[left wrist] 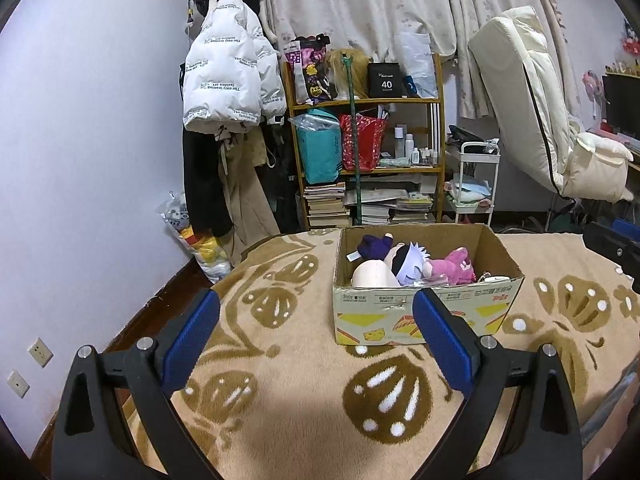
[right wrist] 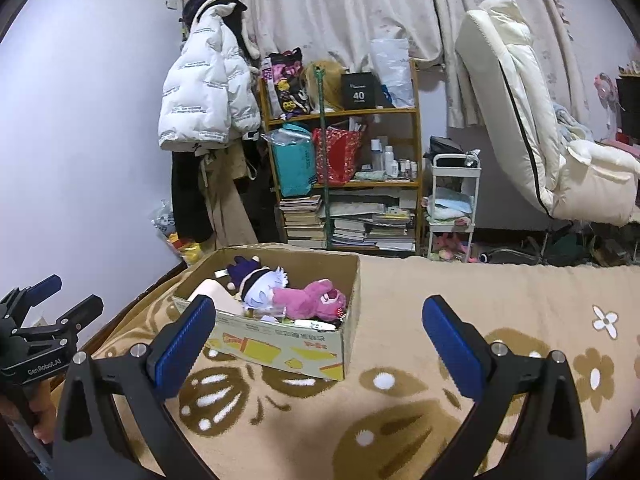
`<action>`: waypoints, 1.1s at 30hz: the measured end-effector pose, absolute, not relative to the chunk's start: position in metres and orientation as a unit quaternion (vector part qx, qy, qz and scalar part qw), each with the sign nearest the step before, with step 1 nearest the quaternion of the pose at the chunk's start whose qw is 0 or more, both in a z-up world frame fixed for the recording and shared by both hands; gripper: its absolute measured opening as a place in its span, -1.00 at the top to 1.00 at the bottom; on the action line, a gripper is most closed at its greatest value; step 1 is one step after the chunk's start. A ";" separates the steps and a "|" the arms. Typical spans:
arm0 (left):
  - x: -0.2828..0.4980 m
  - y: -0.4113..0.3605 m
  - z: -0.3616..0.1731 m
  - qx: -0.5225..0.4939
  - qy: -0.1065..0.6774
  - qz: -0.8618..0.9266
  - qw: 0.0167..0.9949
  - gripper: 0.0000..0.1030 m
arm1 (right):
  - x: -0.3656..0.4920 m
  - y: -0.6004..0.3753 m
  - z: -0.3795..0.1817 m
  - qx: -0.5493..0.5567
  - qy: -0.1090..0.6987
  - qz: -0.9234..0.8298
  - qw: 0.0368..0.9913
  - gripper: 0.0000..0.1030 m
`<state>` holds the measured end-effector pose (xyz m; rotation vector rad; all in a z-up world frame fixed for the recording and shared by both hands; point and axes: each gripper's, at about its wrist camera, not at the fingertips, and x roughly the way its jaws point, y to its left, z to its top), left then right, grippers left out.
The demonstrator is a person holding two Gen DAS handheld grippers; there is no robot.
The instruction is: Organize soft objects
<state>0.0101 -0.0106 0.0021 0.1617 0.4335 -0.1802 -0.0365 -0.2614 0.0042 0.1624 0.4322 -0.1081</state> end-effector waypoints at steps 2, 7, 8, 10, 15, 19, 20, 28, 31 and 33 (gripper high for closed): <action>0.012 -0.012 0.001 0.082 0.215 -0.087 0.969 -0.87 | -0.036 -0.263 0.002 0.082 0.214 -0.055 0.972 -1.00; 0.014 -0.014 -0.003 0.088 0.221 -0.085 0.967 -0.87 | -0.032 -0.265 -0.003 0.080 0.227 -0.054 0.969 -1.00; 0.014 -0.015 -0.003 0.090 0.221 -0.086 0.967 -0.87 | -0.031 -0.266 -0.004 0.082 0.229 -0.053 0.968 -1.00; 0.013 -0.015 -0.003 0.090 0.220 -0.088 0.967 -0.87 | -0.031 -0.266 -0.006 0.081 0.233 -0.052 0.968 -1.00; 0.015 -0.016 -0.003 0.087 0.228 -0.088 0.966 -0.87 | -0.031 -0.265 -0.007 0.081 0.233 -0.052 0.968 -1.00; 0.016 -0.016 -0.003 0.087 0.230 -0.088 0.965 -0.87 | -0.031 -0.266 -0.008 0.081 0.233 -0.053 0.968 -1.00; 0.016 -0.016 -0.003 0.088 0.230 -0.089 0.965 -0.87 | -0.031 -0.266 -0.009 0.083 0.233 -0.053 0.967 -1.00; 0.015 -0.018 -0.006 0.092 0.230 -0.091 0.965 -0.87 | -0.031 -0.267 -0.009 0.081 0.233 -0.053 0.968 -1.00; 0.016 -0.019 -0.007 0.091 0.233 -0.094 0.964 -0.87 | -0.031 -0.268 -0.009 0.084 0.234 -0.050 0.967 -1.00; 0.015 -0.019 -0.009 0.090 0.235 -0.095 0.963 -0.87 | -0.031 -0.268 -0.010 0.084 0.233 -0.052 0.967 -1.00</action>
